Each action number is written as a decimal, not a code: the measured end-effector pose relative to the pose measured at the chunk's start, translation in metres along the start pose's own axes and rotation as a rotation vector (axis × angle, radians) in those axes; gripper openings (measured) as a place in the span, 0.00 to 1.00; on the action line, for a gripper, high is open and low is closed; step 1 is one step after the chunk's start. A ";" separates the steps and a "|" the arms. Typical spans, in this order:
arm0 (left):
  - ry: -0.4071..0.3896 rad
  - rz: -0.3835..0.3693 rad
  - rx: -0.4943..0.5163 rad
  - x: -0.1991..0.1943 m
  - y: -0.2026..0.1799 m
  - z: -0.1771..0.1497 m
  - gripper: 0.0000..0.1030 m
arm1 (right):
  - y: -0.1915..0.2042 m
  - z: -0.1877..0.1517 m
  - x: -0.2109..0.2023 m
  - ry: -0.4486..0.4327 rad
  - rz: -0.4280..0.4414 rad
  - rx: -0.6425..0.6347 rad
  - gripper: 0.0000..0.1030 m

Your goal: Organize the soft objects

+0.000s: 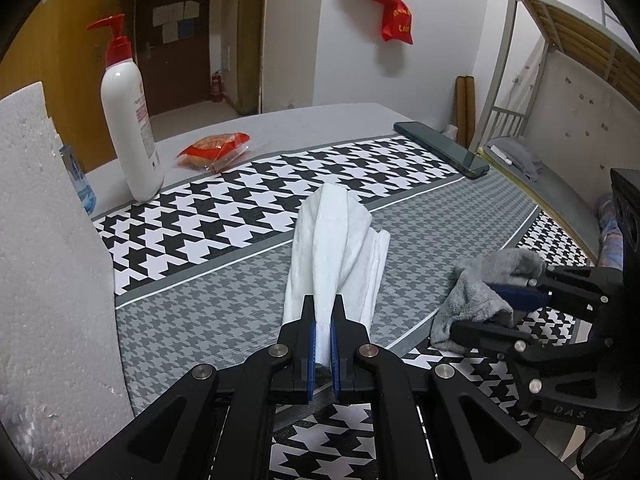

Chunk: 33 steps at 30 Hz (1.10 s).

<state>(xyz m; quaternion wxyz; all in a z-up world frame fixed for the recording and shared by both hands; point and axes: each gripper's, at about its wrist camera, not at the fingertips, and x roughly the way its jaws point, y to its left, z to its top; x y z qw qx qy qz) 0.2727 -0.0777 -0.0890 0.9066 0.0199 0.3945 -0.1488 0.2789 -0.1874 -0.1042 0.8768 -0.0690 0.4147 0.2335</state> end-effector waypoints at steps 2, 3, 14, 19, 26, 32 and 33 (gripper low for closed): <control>-0.002 -0.001 0.001 -0.001 0.000 0.000 0.06 | 0.000 -0.001 -0.001 -0.002 0.005 0.005 0.27; -0.003 -0.002 0.001 -0.001 0.001 0.000 0.06 | 0.001 -0.001 -0.002 -0.004 0.008 0.004 0.23; -0.061 -0.038 -0.004 -0.021 0.000 0.000 0.06 | -0.003 0.000 -0.028 -0.094 0.000 0.056 0.20; -0.101 -0.034 0.001 -0.042 -0.002 0.000 0.06 | -0.006 0.003 -0.047 -0.152 -0.020 0.085 0.20; -0.155 -0.051 0.009 -0.069 -0.007 -0.006 0.06 | -0.003 0.003 -0.063 -0.200 -0.040 0.115 0.20; -0.195 -0.042 0.011 -0.089 -0.003 -0.013 0.06 | 0.007 0.001 -0.071 -0.225 -0.046 0.125 0.21; -0.203 -0.036 0.012 -0.093 -0.001 -0.013 0.06 | 0.010 0.001 -0.072 -0.232 -0.045 0.124 0.21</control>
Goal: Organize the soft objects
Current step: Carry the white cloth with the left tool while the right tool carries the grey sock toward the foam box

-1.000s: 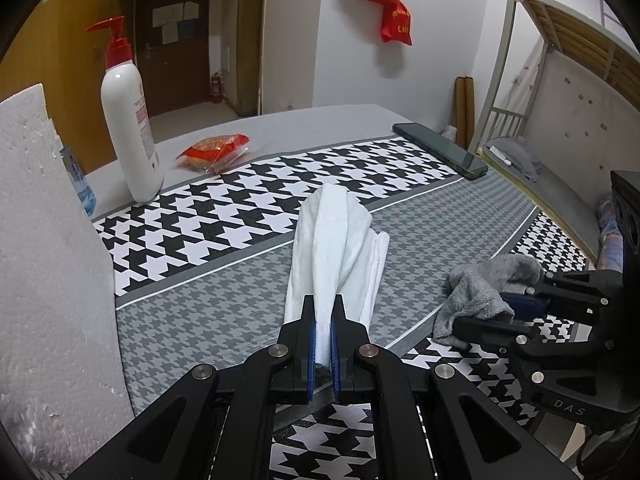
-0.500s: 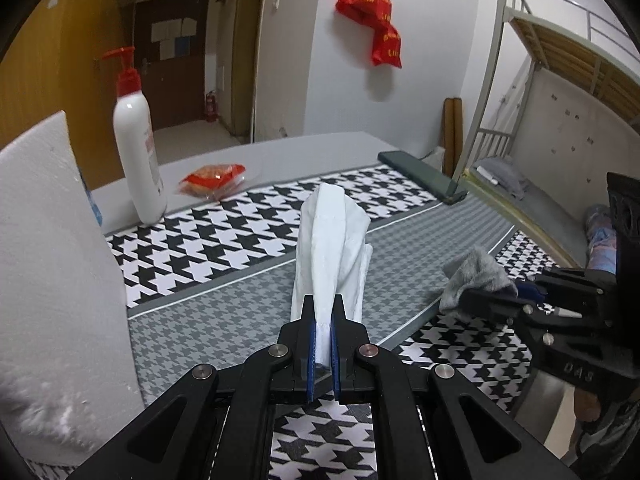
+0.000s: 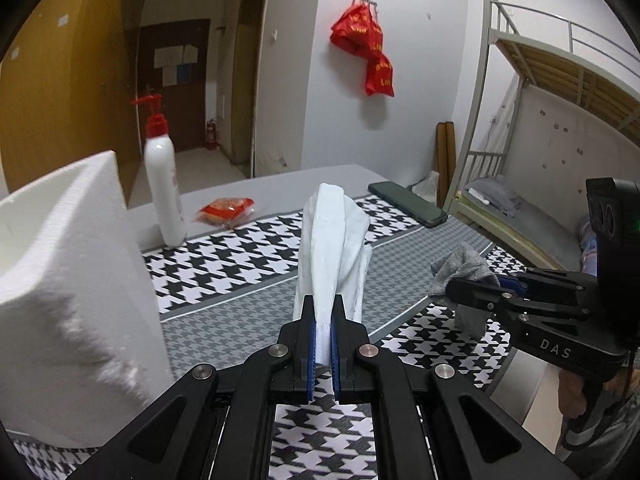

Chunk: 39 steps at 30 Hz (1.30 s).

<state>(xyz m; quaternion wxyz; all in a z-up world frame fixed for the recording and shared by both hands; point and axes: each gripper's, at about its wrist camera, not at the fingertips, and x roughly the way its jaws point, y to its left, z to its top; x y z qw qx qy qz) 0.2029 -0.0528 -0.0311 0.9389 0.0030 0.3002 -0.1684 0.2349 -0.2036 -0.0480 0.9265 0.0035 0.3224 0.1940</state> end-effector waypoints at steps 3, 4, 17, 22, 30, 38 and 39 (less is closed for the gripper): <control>-0.018 0.007 0.008 -0.009 0.004 -0.001 0.06 | 0.011 0.000 -0.006 -0.021 0.002 -0.008 0.21; -0.029 0.008 0.009 -0.014 0.006 -0.001 0.06 | 0.014 0.001 -0.008 -0.027 0.005 -0.009 0.21; -0.125 0.048 -0.002 -0.057 0.023 0.001 0.06 | 0.050 0.014 -0.036 -0.123 0.027 -0.031 0.21; -0.156 0.065 -0.004 -0.067 0.024 0.006 0.06 | 0.062 0.018 -0.044 -0.159 0.047 -0.059 0.21; -0.194 0.104 -0.003 -0.077 0.028 0.012 0.06 | 0.072 0.031 -0.057 -0.211 0.082 -0.088 0.21; -0.236 0.153 -0.015 -0.085 0.039 0.022 0.06 | 0.081 0.048 -0.055 -0.244 0.109 -0.126 0.21; -0.240 0.161 -0.017 -0.086 0.041 0.024 0.06 | 0.083 0.050 -0.054 -0.246 0.115 -0.132 0.21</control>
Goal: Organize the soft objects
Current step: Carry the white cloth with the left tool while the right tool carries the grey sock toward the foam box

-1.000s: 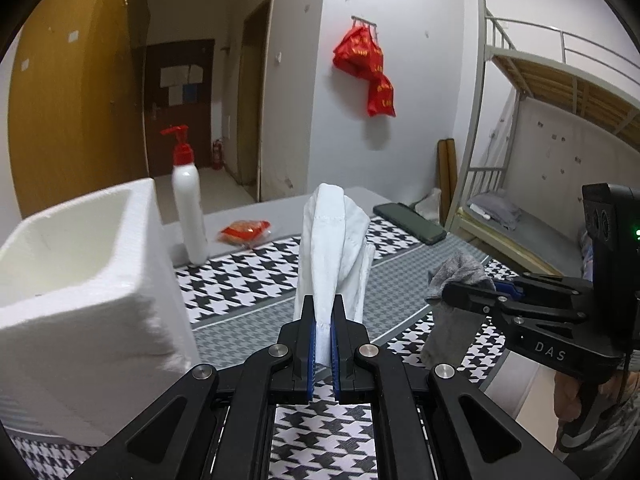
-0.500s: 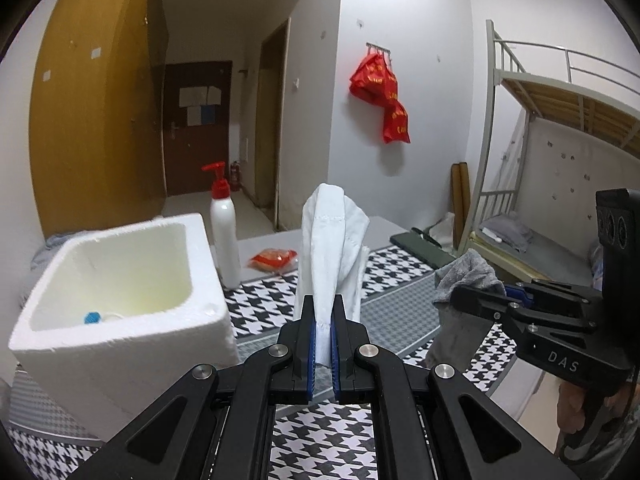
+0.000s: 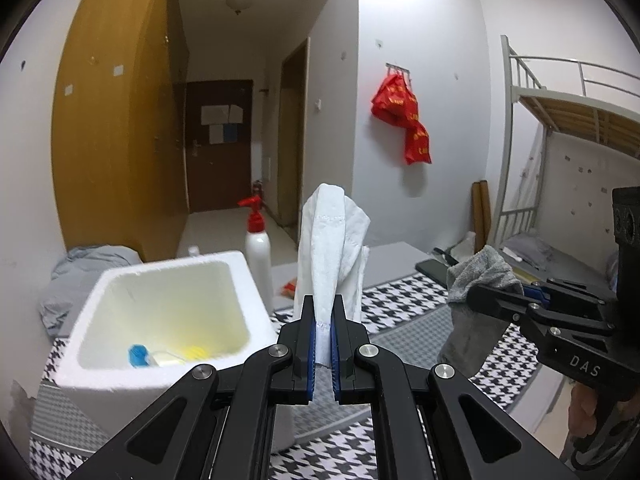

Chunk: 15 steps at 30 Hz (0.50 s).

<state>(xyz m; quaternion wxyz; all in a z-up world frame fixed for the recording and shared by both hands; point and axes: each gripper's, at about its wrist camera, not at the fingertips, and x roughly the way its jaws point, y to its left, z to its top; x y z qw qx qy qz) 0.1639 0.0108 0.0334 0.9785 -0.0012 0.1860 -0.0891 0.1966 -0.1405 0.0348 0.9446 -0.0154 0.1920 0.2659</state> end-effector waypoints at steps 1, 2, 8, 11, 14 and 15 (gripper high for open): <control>-0.003 0.008 -0.002 0.000 0.002 0.002 0.06 | 0.001 0.002 0.001 -0.004 0.010 -0.005 0.21; -0.006 0.016 -0.003 -0.001 0.005 0.003 0.06 | 0.002 0.005 0.003 -0.009 0.023 -0.009 0.21; -0.004 0.073 -0.032 0.003 0.028 0.005 0.06 | 0.014 0.015 0.017 -0.023 0.071 -0.042 0.21; 0.003 0.117 -0.051 0.004 0.041 0.007 0.06 | 0.020 0.017 0.025 -0.017 0.089 -0.053 0.21; 0.004 0.155 -0.066 0.003 0.051 0.008 0.06 | 0.023 0.018 0.030 -0.011 0.102 -0.056 0.21; 0.003 0.162 -0.070 0.003 0.052 0.010 0.06 | 0.025 0.017 0.030 -0.011 0.106 -0.056 0.21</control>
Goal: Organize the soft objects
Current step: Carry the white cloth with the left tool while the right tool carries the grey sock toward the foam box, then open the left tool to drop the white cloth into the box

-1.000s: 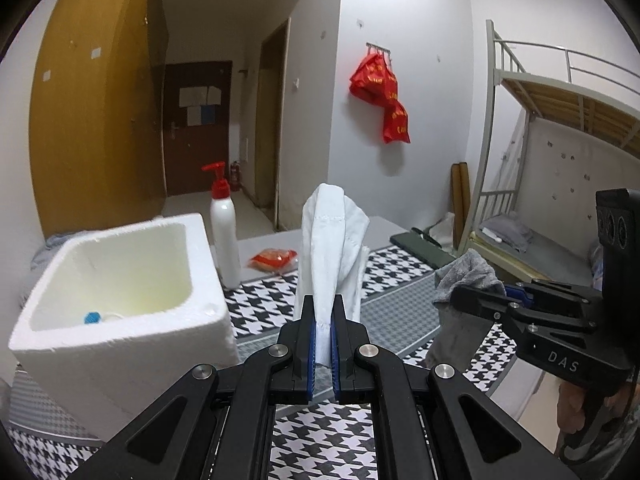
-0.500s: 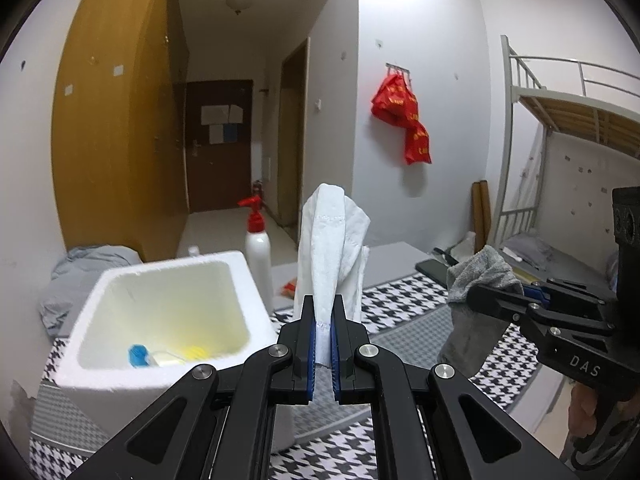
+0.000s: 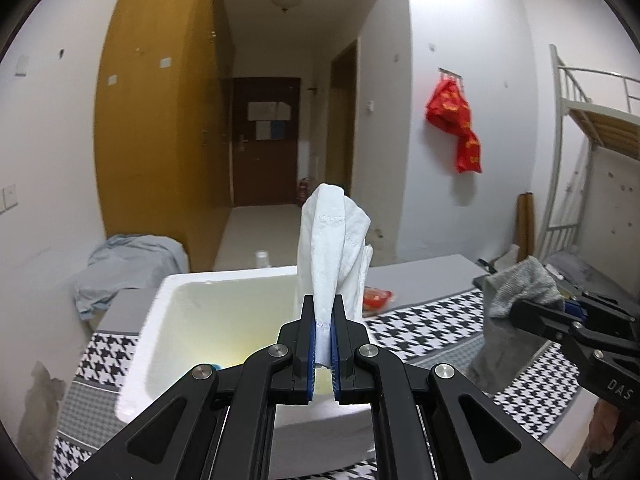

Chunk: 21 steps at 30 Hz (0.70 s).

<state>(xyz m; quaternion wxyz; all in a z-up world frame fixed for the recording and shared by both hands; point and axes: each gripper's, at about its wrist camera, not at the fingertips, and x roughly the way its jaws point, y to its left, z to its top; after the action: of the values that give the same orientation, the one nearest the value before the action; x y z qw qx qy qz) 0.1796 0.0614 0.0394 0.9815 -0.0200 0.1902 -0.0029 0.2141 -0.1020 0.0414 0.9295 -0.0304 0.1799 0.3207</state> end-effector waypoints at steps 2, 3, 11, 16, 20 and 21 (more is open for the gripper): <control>0.006 0.018 -0.002 0.002 0.004 0.001 0.06 | 0.001 0.001 0.003 0.003 0.006 -0.001 0.21; 0.010 0.026 -0.004 0.004 0.005 0.001 0.06 | 0.002 0.001 0.004 0.005 0.007 -0.001 0.21; 0.033 0.079 -0.030 0.017 0.027 0.003 0.06 | 0.000 0.001 0.008 0.016 0.007 -0.004 0.21; 0.066 0.114 -0.051 0.025 0.039 -0.001 0.06 | 0.002 0.002 0.012 0.024 0.002 -0.001 0.21; 0.092 0.120 -0.045 0.029 0.042 -0.004 0.08 | 0.004 0.002 0.014 0.030 -0.006 0.002 0.21; 0.092 0.129 -0.046 0.029 0.043 -0.005 0.15 | 0.004 0.003 0.014 0.031 -0.008 0.000 0.21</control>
<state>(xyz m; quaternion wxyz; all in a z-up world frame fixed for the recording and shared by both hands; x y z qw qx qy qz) 0.2049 0.1034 0.0223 0.9692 -0.0299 0.2361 0.0640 0.2222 -0.0902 0.0395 0.9279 -0.0361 0.1942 0.3163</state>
